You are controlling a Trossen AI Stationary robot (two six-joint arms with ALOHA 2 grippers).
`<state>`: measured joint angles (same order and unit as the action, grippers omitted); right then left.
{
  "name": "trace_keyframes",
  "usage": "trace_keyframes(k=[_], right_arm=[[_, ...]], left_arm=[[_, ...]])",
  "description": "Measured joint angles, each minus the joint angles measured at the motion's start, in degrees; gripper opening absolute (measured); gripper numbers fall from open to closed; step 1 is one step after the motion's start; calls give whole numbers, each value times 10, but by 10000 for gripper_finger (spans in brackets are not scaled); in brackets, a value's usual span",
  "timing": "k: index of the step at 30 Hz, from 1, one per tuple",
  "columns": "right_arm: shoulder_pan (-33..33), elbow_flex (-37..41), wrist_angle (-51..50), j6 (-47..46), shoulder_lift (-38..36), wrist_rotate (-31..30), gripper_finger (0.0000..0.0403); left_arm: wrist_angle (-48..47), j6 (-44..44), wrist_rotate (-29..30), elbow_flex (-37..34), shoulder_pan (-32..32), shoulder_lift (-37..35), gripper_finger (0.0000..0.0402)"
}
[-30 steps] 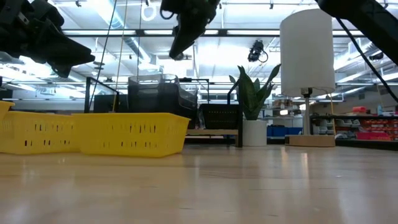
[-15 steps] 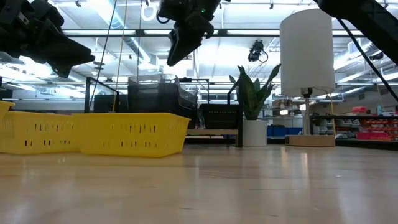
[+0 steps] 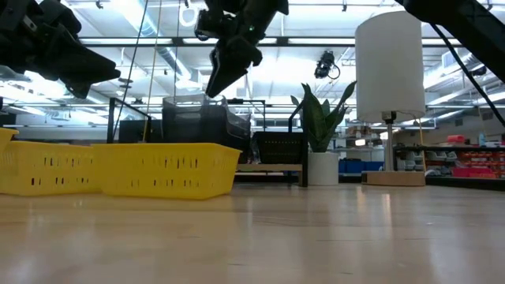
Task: Stack baskets on shelf by color
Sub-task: Put the stacked transparent black bins on the shelf
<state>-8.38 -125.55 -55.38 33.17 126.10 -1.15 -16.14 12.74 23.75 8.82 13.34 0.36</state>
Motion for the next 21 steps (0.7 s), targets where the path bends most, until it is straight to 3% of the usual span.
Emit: trace_keyframes(k=[13,21], right_arm=[[-15,24,11,-6,-1,-20,147],[-20,24,-6,3,-3,-28,106]], left_arm=[[0,0,0,0,0,0,117],[0,0,0,0,0,0,117]])
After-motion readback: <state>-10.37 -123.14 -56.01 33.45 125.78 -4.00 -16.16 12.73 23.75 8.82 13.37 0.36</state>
